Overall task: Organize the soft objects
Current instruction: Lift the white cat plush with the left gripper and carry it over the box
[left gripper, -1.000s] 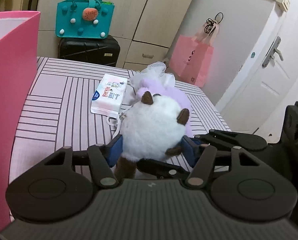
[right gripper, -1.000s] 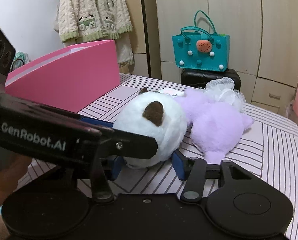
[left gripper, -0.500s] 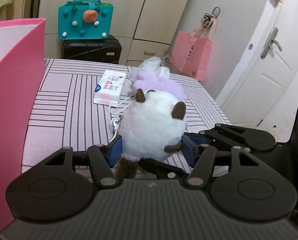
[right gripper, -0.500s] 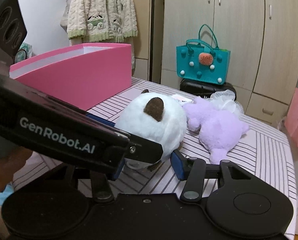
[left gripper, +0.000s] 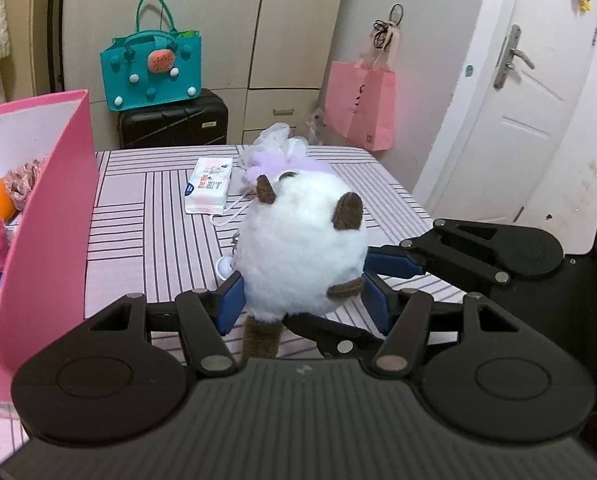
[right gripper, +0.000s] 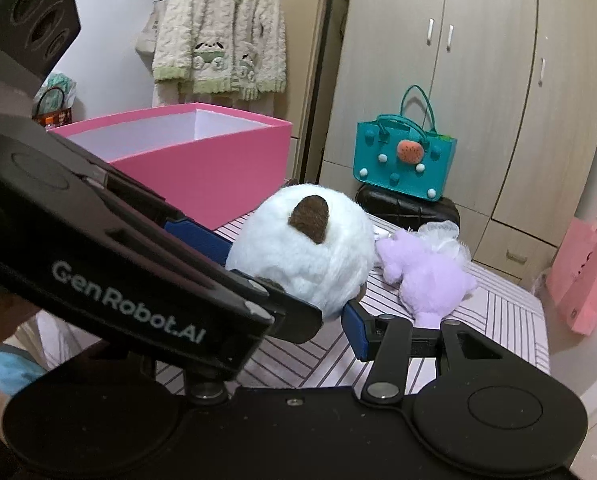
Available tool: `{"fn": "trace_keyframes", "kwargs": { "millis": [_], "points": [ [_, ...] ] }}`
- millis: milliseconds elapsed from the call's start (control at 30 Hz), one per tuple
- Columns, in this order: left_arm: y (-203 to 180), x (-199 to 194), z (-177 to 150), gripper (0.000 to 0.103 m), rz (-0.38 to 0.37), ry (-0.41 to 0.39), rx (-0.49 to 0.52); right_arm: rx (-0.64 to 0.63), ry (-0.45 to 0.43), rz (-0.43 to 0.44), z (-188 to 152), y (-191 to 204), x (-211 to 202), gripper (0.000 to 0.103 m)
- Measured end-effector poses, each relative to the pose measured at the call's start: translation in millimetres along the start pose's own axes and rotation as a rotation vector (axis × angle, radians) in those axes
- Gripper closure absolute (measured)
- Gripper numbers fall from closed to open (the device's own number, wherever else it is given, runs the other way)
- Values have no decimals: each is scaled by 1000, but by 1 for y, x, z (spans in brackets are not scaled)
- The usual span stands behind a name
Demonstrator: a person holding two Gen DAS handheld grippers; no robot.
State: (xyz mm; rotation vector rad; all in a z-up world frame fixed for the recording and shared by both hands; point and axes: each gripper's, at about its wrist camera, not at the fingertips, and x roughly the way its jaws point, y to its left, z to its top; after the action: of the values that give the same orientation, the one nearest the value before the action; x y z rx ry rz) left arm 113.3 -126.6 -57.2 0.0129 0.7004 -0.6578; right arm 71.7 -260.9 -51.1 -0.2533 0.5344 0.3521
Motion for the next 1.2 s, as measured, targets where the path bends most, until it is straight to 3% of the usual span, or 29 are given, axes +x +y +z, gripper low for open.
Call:
{"fn": "trace_keyframes", "kwargs": {
  "millis": [367, 600, 967, 1200],
  "points": [
    [-11, -47, -1, 42, -32, -5, 74, -36, 3, 18, 13, 18, -34, 47],
    [-7, -75, -2, 42, -53, 5, 71, -82, 4, 31, 24, 37, -54, 47],
    [9, -132, 3, 42, -4, -22, 93, -190, -36, 100, 58, 71, -70, 47],
    [44, -162, 4, 42, 29, -52, 27, -238, -68, 173, 86, 95, -58, 47]
  ]
}}
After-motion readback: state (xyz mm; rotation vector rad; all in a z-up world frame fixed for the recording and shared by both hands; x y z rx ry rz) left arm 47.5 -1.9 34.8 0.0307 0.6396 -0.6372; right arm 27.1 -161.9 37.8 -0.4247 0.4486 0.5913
